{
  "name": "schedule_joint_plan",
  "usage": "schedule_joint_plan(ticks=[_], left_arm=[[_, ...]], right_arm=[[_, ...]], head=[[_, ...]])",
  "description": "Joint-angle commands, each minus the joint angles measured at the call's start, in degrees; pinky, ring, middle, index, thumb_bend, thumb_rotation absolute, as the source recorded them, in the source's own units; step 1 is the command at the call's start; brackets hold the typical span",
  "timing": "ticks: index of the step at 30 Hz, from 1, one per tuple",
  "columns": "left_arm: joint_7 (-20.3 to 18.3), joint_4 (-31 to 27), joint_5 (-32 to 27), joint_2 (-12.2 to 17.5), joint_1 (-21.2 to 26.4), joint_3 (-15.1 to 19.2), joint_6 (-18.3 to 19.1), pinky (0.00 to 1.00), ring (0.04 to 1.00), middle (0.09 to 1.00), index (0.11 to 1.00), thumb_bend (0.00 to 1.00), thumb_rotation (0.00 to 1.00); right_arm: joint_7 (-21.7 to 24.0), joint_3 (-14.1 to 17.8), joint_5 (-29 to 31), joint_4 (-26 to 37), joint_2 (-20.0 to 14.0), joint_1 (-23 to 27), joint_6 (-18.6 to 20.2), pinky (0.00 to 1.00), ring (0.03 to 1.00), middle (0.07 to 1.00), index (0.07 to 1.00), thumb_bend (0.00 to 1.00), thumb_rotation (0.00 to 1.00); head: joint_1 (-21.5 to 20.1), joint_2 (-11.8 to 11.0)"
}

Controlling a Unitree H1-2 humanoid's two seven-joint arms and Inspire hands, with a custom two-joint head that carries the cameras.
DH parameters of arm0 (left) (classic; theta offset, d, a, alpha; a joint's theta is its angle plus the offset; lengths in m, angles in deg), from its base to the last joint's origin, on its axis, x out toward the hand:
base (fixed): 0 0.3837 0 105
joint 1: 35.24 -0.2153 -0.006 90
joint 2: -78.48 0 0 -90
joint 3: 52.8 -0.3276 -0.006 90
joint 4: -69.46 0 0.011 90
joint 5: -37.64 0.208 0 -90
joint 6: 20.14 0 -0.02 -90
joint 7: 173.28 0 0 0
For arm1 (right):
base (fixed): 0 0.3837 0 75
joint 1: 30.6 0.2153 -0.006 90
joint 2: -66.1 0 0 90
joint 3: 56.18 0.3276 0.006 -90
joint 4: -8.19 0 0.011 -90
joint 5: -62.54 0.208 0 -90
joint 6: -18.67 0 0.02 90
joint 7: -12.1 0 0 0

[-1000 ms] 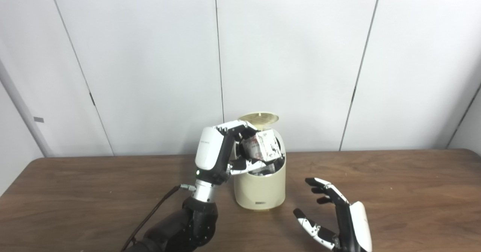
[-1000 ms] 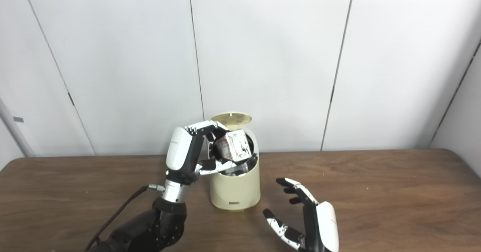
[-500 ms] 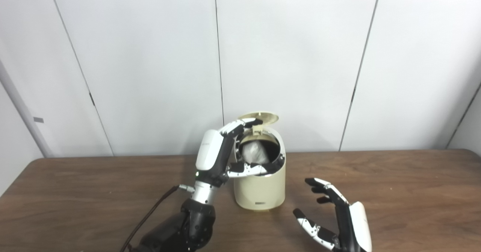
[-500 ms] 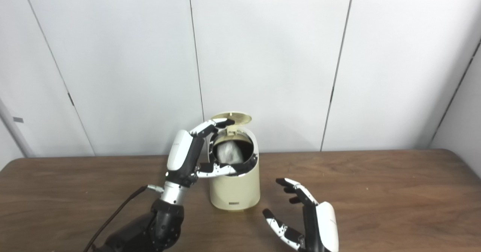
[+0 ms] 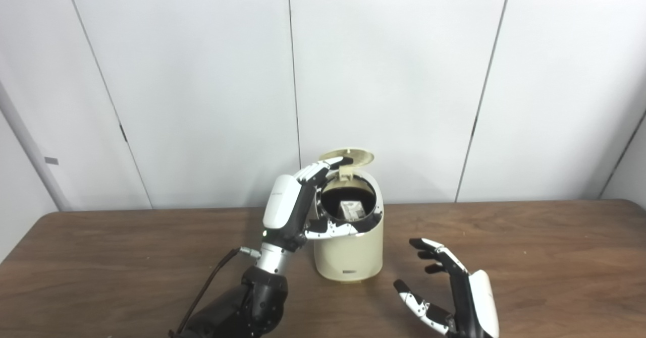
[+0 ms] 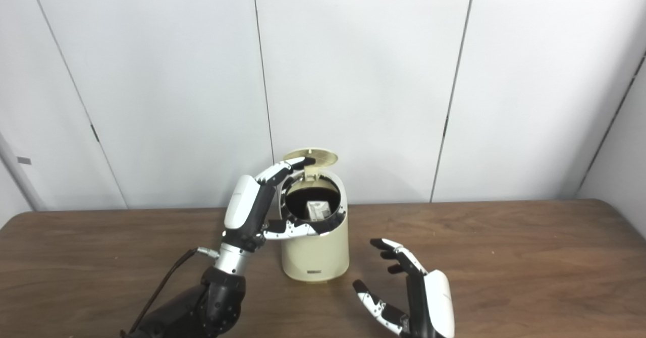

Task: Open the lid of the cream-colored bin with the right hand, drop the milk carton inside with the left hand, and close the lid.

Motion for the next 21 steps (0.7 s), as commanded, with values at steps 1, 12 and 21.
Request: schedule_joint_plan(ticks=[1, 12, 21], left_arm=[[1.17, -1.09, 0.31, 0.38, 2.36, 1.07, -0.83, 0.71, 0.764, 0.764, 0.783, 1.0, 0.53], [1.66, -18.09, -2.49, 1.59, -3.78, 4.19, -0.83, 0.27, 0.326, 0.388, 0.451, 0.46, 0.31], [-16.2, -41.33, -16.76, -1.51, -18.04, 25.84, -0.83, 0.2, 0.243, 0.32, 0.477, 0.49, 0.07]], right_arm=[[-0.52, -1.52, 0.12, -1.71, 2.54, -3.48, -1.05, 0.56, 0.689, 0.735, 0.712, 0.3, 0.13], [-2.34, -0.13, -0.25, -0.75, 1.28, -3.62, -2.7, 0.57, 0.701, 0.726, 0.701, 0.29, 0.16], [-5.69, 4.07, -1.71, 7.7, -0.23, -1.61, -4.65, 0.56, 0.692, 0.749, 0.73, 0.25, 0.39]], head=[[-0.07, 0.11], [0.3, 0.11], [0.67, 0.03]])
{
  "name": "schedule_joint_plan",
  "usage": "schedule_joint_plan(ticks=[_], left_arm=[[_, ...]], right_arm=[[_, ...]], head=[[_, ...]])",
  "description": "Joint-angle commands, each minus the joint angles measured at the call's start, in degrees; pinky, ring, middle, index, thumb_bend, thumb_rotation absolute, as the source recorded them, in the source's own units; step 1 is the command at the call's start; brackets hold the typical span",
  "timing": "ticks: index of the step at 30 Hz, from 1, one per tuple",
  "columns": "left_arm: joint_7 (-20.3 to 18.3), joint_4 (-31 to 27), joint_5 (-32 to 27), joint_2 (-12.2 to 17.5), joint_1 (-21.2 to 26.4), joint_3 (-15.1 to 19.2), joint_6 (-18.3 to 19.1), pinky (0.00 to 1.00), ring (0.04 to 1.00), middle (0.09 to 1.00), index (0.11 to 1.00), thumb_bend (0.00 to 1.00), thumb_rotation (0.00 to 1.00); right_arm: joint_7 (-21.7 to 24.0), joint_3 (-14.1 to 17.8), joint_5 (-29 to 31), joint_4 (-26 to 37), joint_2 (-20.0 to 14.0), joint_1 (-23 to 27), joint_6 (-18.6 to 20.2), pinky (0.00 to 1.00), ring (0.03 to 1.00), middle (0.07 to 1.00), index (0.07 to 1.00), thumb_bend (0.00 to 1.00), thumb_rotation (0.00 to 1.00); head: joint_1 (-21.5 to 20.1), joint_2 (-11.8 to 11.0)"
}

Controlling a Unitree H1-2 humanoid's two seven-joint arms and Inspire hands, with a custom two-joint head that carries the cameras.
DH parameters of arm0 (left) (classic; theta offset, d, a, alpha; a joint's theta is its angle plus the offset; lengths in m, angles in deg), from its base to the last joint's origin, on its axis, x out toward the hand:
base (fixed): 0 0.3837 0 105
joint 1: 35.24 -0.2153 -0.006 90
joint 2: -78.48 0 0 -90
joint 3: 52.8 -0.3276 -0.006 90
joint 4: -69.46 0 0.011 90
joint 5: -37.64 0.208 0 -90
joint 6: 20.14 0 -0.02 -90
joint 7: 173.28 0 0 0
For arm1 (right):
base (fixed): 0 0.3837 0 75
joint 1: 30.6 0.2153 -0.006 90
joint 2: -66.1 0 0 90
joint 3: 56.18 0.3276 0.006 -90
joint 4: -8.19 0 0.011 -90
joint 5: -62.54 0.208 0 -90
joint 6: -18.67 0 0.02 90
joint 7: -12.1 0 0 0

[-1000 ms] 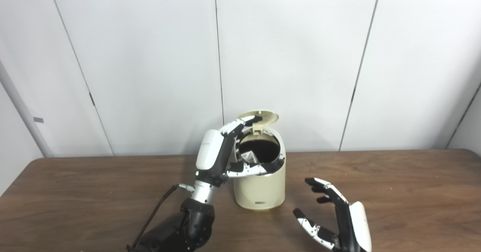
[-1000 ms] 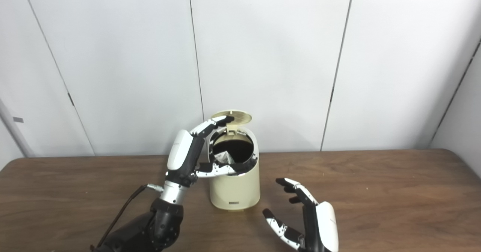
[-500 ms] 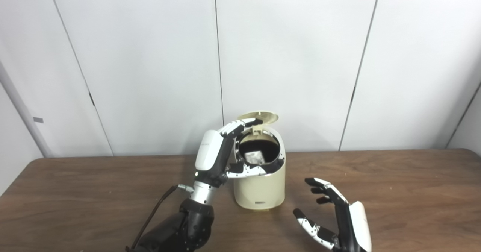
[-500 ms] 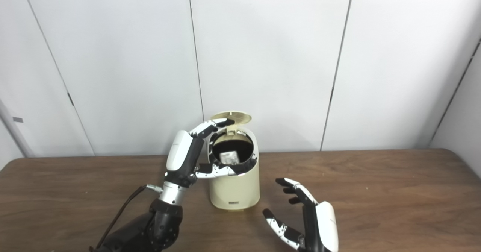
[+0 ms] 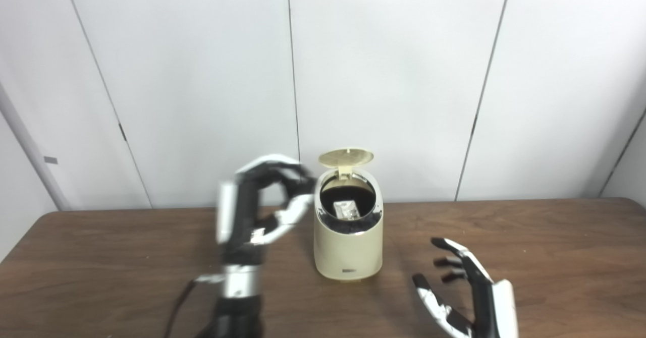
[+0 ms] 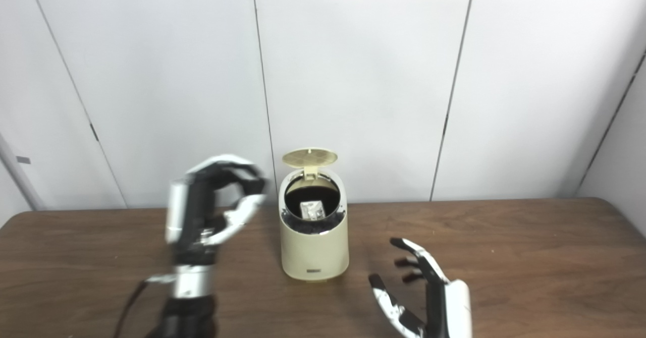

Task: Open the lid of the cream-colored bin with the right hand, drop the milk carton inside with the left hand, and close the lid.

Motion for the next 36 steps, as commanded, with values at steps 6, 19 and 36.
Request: schedule_joint_plan(ticks=[6, 19, 36], left_arm=[[-13.6, -9.12, -10.1, -0.91, -5.27, 12.81, 0.8, 0.32, 0.359, 0.413, 0.482, 0.49, 0.09], [-37.75, -15.7, -28.04, 7.09, -17.66, 18.72, 20.36, 1.0, 0.996, 0.995, 0.995, 0.62, 1.0], [-41.79, -16.1, -20.5, 0.02, -20.78, 22.28, 25.52, 1.0, 1.0, 1.0, 1.0, 0.62, 1.0]], right_arm=[[8.82, 3.57, 0.7, 12.81, -5.41, 5.13, 4.1, 0.92, 0.975, 0.976, 0.97, 0.37, 0.75], [46.51, 2.5, -2.71, 32.92, -19.8, 28.28, 29.0, 0.94, 1.0, 1.0, 1.0, 0.78, 0.92], [69.95, -6.79, -7.61, 22.6, -26.94, 52.67, 33.41, 0.81, 0.959, 0.928, 0.893, 0.83, 0.93]], head=[[0.07, -0.2], [0.85, -0.21], [1.28, 0.39]])
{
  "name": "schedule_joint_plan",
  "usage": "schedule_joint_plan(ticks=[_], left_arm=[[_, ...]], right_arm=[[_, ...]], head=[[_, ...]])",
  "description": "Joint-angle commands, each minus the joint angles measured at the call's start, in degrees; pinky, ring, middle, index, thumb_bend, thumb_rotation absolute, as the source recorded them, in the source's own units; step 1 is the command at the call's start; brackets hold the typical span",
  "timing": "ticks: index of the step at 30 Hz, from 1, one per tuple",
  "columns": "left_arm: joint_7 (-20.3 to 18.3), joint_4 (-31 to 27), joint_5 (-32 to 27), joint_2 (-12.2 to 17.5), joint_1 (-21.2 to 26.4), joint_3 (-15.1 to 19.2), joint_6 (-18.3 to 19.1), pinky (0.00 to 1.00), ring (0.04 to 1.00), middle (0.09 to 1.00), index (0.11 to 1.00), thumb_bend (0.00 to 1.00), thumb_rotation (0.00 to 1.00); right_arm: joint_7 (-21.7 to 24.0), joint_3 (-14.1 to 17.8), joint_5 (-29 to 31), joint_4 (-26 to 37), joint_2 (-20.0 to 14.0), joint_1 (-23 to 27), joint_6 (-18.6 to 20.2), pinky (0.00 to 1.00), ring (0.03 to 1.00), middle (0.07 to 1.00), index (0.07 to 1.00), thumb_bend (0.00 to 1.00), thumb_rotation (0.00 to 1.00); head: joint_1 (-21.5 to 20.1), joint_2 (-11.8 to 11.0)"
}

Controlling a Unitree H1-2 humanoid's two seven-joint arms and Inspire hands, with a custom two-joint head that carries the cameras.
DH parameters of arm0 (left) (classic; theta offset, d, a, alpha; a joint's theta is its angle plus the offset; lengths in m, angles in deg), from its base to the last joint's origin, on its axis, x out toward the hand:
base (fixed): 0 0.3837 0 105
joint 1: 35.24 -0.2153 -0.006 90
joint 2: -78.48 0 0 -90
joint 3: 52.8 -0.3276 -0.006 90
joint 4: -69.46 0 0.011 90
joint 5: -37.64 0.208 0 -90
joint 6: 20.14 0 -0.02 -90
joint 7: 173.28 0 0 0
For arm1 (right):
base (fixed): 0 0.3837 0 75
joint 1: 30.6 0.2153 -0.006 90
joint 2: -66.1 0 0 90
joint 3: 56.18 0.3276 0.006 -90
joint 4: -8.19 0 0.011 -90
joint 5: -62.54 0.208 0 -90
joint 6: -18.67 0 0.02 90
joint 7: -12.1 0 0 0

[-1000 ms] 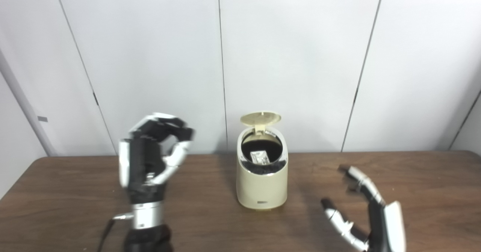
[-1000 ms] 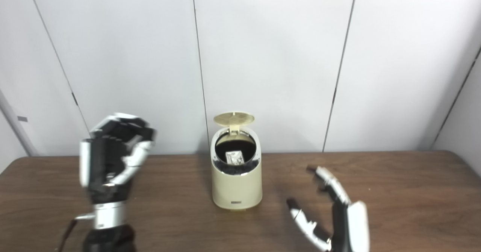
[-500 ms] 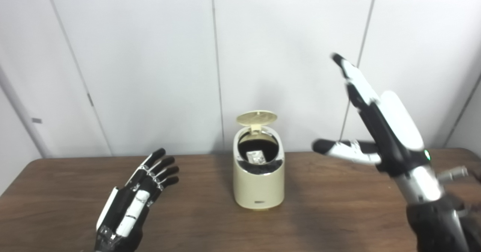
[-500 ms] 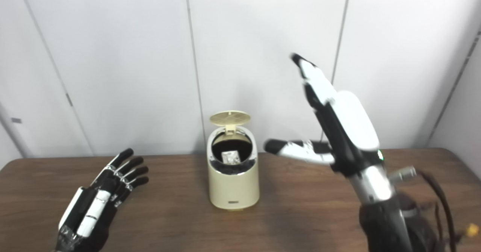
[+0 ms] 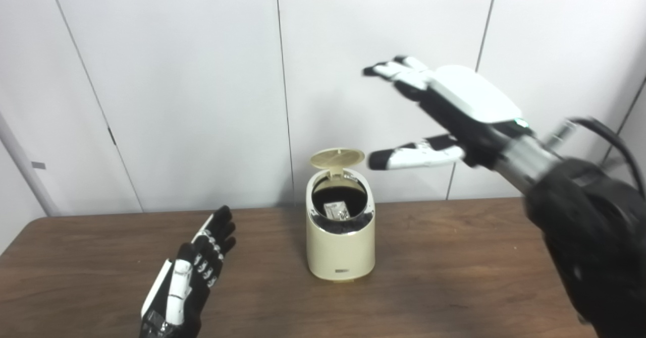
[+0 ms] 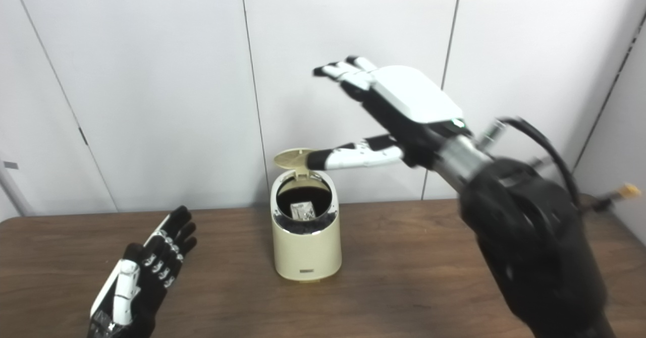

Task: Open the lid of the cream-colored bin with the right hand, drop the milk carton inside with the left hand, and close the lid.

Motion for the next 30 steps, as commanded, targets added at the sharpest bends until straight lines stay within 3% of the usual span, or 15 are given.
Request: schedule_joint_plan(ticks=[1, 5, 10, 13, 17, 30], left_arm=[[-1.2, -1.04, 0.16, -0.59, 0.92, 0.63, -0.52, 1.0, 1.0, 1.0, 1.0, 0.62, 1.0], [-1.69, -0.54, 1.52, -1.79, 0.97, 0.9, -0.53, 1.0, 1.0, 1.0, 1.0, 0.63, 1.0], [-2.28, -0.72, 2.52, -3.13, 1.06, 1.16, 0.18, 1.0, 1.0, 1.0, 1.0, 0.65, 1.0], [-2.04, -0.78, 3.13, -4.02, 1.0, 1.27, 0.77, 1.0, 1.0, 1.0, 1.0, 0.62, 1.0], [-1.91, -0.39, 3.91, -4.87, 0.96, 1.48, 1.43, 1.0, 1.0, 1.0, 1.0, 0.62, 1.0], [-2.38, -0.16, 4.13, -5.63, 0.14, 1.82, 1.29, 1.0, 1.0, 1.0, 1.0, 0.65, 1.0]], right_arm=[[1.84, -1.14, -1.61, -0.65, -1.72, 5.12, -0.95, 0.84, 0.953, 0.921, 0.889, 0.83, 0.94], [5.53, -4.47, -4.21, -3.84, -2.17, 7.88, -0.84, 0.88, 0.942, 0.906, 0.874, 0.83, 0.96], [7.55, -5.27, -2.82, -7.54, -0.78, 9.62, 0.21, 0.89, 0.944, 0.884, 0.846, 0.81, 0.91], [7.62, -5.45, -1.29, -10.31, -0.2, 10.32, -1.0, 0.84, 0.945, 0.891, 0.84, 0.81, 0.9], [8.13, -6.7, -1.27, -13.29, 0.23, 11.08, -1.4, 0.87, 0.956, 0.903, 0.856, 0.82, 0.94], [8.1, -8.44, -1.45, -16.58, -0.2, 9.33, -1.29, 0.89, 0.968, 0.901, 0.854, 0.8, 0.93]], head=[[-0.03, 0.1], [0.44, 0.32], [0.31, 0.59], [0.23, 0.54], [0.27, 0.74], [0.73, 0.61]])
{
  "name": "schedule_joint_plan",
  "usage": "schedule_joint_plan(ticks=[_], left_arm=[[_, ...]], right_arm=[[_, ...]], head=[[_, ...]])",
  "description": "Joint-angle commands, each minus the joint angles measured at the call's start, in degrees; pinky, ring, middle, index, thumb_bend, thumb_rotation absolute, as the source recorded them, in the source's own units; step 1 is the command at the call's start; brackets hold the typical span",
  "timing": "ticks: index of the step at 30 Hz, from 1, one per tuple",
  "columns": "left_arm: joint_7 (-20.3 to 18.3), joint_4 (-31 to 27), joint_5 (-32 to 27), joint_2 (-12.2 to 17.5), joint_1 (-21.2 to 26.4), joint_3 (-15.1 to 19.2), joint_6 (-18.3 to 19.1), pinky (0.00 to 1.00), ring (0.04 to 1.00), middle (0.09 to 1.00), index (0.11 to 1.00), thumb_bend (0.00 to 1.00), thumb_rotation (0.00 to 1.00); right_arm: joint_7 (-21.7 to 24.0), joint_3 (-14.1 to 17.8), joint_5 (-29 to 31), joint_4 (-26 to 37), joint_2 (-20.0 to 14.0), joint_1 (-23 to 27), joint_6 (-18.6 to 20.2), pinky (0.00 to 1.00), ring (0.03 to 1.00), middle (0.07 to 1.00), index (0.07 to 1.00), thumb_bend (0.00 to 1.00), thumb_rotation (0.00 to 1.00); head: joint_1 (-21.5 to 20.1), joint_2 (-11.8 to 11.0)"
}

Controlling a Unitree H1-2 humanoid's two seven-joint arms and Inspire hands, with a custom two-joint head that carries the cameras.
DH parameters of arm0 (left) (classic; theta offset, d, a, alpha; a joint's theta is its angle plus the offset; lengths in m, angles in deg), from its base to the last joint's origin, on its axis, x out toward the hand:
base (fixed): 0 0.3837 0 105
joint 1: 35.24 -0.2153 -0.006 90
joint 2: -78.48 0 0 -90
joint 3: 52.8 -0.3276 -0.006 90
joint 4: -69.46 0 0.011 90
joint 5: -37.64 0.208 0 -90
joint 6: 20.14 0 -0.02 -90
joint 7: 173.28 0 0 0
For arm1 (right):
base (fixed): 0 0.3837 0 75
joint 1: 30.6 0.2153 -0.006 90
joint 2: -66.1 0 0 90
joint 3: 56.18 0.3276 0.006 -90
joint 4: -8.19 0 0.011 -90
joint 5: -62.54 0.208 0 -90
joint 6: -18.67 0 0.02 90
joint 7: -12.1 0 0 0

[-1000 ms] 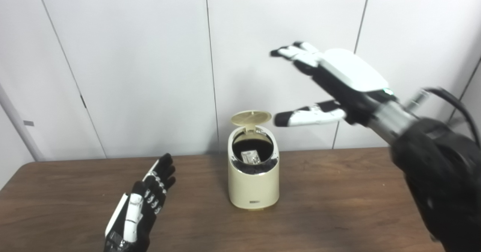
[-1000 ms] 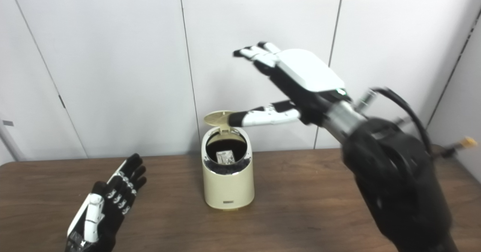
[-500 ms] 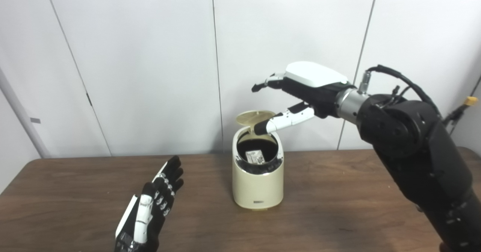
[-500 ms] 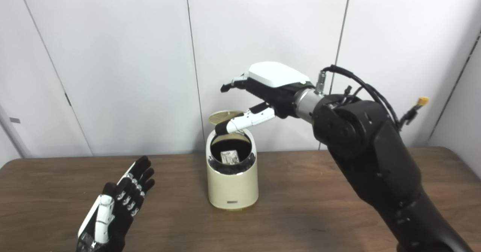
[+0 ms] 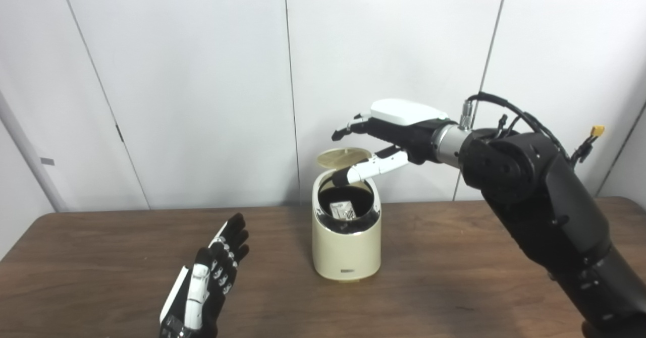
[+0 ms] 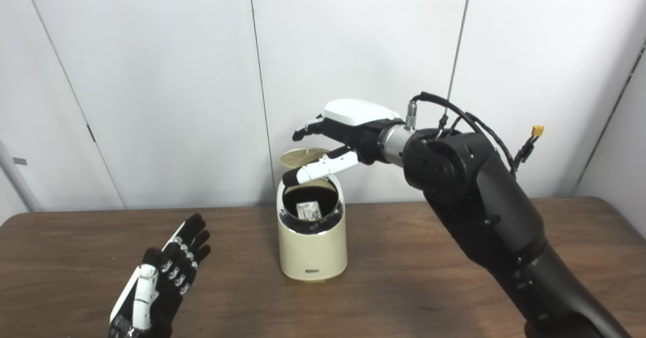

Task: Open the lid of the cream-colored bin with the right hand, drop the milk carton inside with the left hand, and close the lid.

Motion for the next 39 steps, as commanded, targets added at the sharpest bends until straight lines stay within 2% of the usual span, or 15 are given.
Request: schedule_joint_plan(ticks=[1, 5, 10, 15, 18, 24, 34, 35, 39], left_arm=[[-0.36, -0.66, 0.7, -0.02, 0.8, 0.53, -0.57, 1.0, 1.0, 1.0, 1.0, 0.65, 1.0], [-0.49, -0.69, 0.58, 0.03, 0.95, 0.63, -0.27, 1.0, 1.0, 1.0, 1.0, 0.65, 1.0], [-0.9, -0.19, 0.15, 0.1, 1.15, 0.78, -0.32, 1.0, 1.0, 1.0, 1.0, 0.65, 1.0], [-0.79, -0.36, 0.44, 0.04, 1.33, 0.85, -0.11, 1.0, 1.0, 1.0, 1.0, 0.65, 1.0], [-0.83, -0.34, 0.21, 0.06, 1.39, 0.99, 0.1, 1.0, 1.0, 1.0, 1.0, 0.66, 1.0], [-0.72, -0.34, 0.18, -0.09, 1.62, 1.27, 0.38, 1.0, 1.0, 1.0, 1.0, 0.66, 1.0], [-0.82, -0.8, -0.4, -0.16, 1.49, 1.67, 1.03, 1.0, 1.0, 1.0, 1.0, 0.65, 1.0], [-0.52, -1.4, -0.31, -0.26, 1.39, 1.71, 1.58, 1.0, 1.0, 1.0, 1.0, 0.65, 1.0], [0.27, -2.73, -0.04, -0.56, 0.85, 2.08, 2.86, 1.0, 1.0, 0.994, 0.992, 0.64, 1.0]], right_arm=[[-1.59, 0.46, -0.6, -0.03, -0.8, 1.99, -0.8, 0.91, 0.97, 0.908, 0.863, 0.8, 0.93], [-0.98, 0.16, -0.36, -0.33, -0.11, 1.76, 0.1, 0.93, 0.977, 0.936, 0.884, 0.79, 0.93], [-0.36, -1.02, -0.7, -0.06, 0.21, 1.61, 0.25, 0.88, 0.97, 0.934, 0.888, 0.79, 0.95], [-0.02, -1.62, -1.57, 1.31, 0.92, 0.4, 2.59, 0.84, 0.963, 0.933, 0.885, 0.81, 0.95], [1.34, -1.1, -1.95, 2.73, 1.54, -0.69, 4.3, 0.82, 0.968, 0.979, 0.899, 0.82, 0.95], [0.93, -0.6, -0.37, 4.81, 1.19, -3.21, 3.94, 0.99, 0.999, 0.95, 0.898, 0.81, 0.96], [-0.34, 0.03, 0.0, 6.25, 1.11, -6.93, 3.49, 1.0, 0.984, 0.912, 0.896, 0.82, 0.96], [0.11, 0.12, -0.17, 6.85, 1.05, -7.51, 3.79, 1.0, 0.983, 0.912, 0.896, 0.82, 0.96], [0.16, 2.0, 0.67, 8.54, 1.35, -10.6, 4.37, 0.99, 0.984, 0.911, 0.891, 0.78, 0.93]], head=[[-0.06, 0.12], [-0.43, 0.18], [-0.52, 0.22], [-0.41, 0.33], [-0.44, 0.44], [-0.3, 0.6], [-0.3, 1.12], [0.34, 1.77], [0.78, 2.63]])
